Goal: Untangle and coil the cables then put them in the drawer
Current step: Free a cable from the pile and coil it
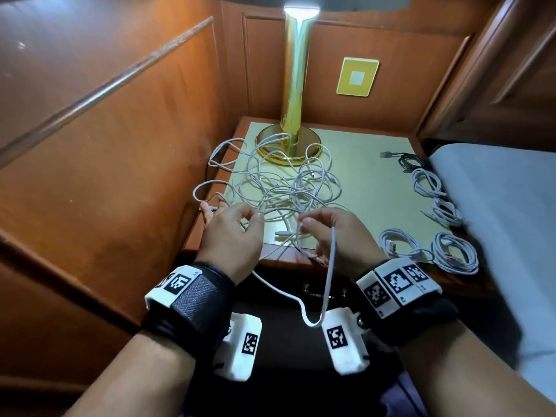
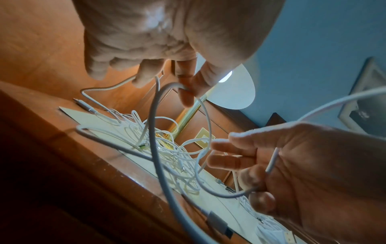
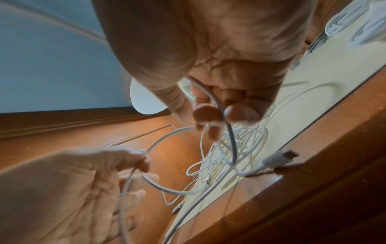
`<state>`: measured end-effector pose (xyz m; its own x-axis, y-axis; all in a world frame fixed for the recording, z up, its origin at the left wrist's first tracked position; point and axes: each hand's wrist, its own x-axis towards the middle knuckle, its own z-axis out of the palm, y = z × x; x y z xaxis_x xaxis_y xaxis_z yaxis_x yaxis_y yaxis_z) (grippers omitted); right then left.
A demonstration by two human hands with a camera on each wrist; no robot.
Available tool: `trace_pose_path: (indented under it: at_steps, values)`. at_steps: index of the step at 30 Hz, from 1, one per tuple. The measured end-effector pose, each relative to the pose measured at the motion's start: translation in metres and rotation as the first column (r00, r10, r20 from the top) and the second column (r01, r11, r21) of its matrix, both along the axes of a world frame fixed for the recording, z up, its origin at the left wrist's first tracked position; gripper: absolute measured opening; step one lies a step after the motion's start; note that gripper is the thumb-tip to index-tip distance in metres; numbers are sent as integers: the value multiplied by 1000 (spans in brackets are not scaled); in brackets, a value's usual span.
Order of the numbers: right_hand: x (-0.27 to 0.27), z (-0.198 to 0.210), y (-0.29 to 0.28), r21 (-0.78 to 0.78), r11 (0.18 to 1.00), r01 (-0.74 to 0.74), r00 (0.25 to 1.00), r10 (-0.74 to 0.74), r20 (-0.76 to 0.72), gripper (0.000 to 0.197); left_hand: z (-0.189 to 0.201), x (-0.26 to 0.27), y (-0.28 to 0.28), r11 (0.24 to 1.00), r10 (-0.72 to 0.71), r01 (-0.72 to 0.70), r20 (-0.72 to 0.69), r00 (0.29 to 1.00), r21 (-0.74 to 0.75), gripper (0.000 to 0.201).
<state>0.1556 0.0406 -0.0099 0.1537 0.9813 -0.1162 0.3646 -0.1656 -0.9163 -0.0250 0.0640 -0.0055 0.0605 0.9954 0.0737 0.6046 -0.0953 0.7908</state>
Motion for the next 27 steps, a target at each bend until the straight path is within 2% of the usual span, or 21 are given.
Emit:
trace_pose_path:
  at_steps: [4, 7, 10, 12, 15, 17, 21, 27]
  values:
    - [7, 1, 8, -73, 991, 108, 986, -116, -122, 33, 2, 0, -3, 1000, -16, 16, 80, 997, -7, 33]
    - [7, 4, 11, -104, 992, 75, 982, -92, -166, 44, -3, 1, 0, 994, -97, 100, 79, 992, -46, 36]
    - [4, 3, 10, -104, 994, 46, 989, -60, -137, 48, -6, 5, 0, 970, -183, 202, 141, 973, -137, 36]
    - [2, 1, 11, -113, 991, 73, 982, -91, -163, 45, -8, 5, 0, 957, -207, 235, 166, 964, -171, 35]
    - [4, -2, 14, -107, 981, 162, 970, -179, -163, 20, -10, 3, 1, 954, -223, 251, 171, 960, -165, 35]
    - [7, -5, 16, -123, 980, 157, 979, -171, -109, 9, -12, 3, 1, 950, -234, 266, 192, 953, -161, 34]
    - [4, -4, 11, -148, 989, 27, 1000, -26, 7, 6, -10, 2, -1, 921, -296, 345, 253, 921, -179, 24]
    - [-2, -10, 13, -156, 988, 9, 1000, -13, -25, 29, -10, -3, -1, 851, -432, 479, 231, 872, -216, 18]
